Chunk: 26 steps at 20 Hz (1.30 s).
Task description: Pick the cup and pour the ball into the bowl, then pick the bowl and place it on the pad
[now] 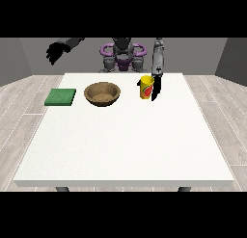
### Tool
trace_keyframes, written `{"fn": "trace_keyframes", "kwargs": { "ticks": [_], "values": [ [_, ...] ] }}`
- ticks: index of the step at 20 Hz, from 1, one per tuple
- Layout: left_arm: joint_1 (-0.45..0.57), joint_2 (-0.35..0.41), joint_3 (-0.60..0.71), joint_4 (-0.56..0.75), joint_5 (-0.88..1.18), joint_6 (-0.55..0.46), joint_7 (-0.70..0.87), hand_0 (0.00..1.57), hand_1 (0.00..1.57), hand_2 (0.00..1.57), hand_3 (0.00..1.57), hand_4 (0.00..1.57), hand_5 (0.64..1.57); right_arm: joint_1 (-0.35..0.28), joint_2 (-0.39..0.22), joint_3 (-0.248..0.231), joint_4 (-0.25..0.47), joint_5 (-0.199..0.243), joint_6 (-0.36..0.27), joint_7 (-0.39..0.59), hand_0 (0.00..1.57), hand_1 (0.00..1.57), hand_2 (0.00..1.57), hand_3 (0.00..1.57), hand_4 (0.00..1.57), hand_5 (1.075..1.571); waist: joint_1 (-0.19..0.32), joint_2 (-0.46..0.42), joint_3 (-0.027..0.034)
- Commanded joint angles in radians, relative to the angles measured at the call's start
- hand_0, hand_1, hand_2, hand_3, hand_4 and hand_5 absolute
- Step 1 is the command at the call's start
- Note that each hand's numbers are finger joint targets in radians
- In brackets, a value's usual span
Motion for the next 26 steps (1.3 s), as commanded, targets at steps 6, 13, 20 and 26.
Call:
{"fn": "trace_keyframes", "kwargs": {
  "ticks": [6, 13, 20, 26],
  "values": [
    [-0.053, 0.019, 0.058, 0.185, -0.061, 0.187, -0.181, 1.28, 1.28, 1.57, 1.57, 1.37, 1.457, -0.028, -0.093, -0.08, -0.075, -0.132, 0.083, 0.056, 0.0, 0.0, 0.0, 0.16, 0.64, 1.568, -0.099, 0.071, -0.0006],
    [-0.128, -0.028, -0.131, 0.106, -0.261, 0.359, 0.132, 1.27, 1.27, 1.57, 1.57, 1.41, 1.43, -0.041, -0.141, -0.112, 0.135, -0.098, 0.063, 0.109, 0.0, 0.0, 0.0, 0.31, 0.64, 1.566, 0.012, -0.141, 0.0016],
    [-0.23, 0.043, -0.376, 0.208, -0.657, 0.575, 0.392, 1.36, 1.36, 1.57, 1.57, 1.45, 1.533, -0.027, -0.127, -0.103, 0.225, -0.112, 0.11, 0.093, 0.0, 0.0, 0.0, 0.17, 0.64, 1.562, -0.005, -0.214, 0.0088],
    [-0.391, 0.0, -0.542, 0.319, -0.922, 0.523, 0.733, 1.36, 1.36, 1.57, 1.57, 1.47, 1.531, 0.011, -0.151, -0.119, 0.335, -0.096, 0.148, 0.072, 0.0, 0.0, 0.0, 0.0, 0.68, 1.559, 0.021, -0.296, 0.0055]
  ]
}}
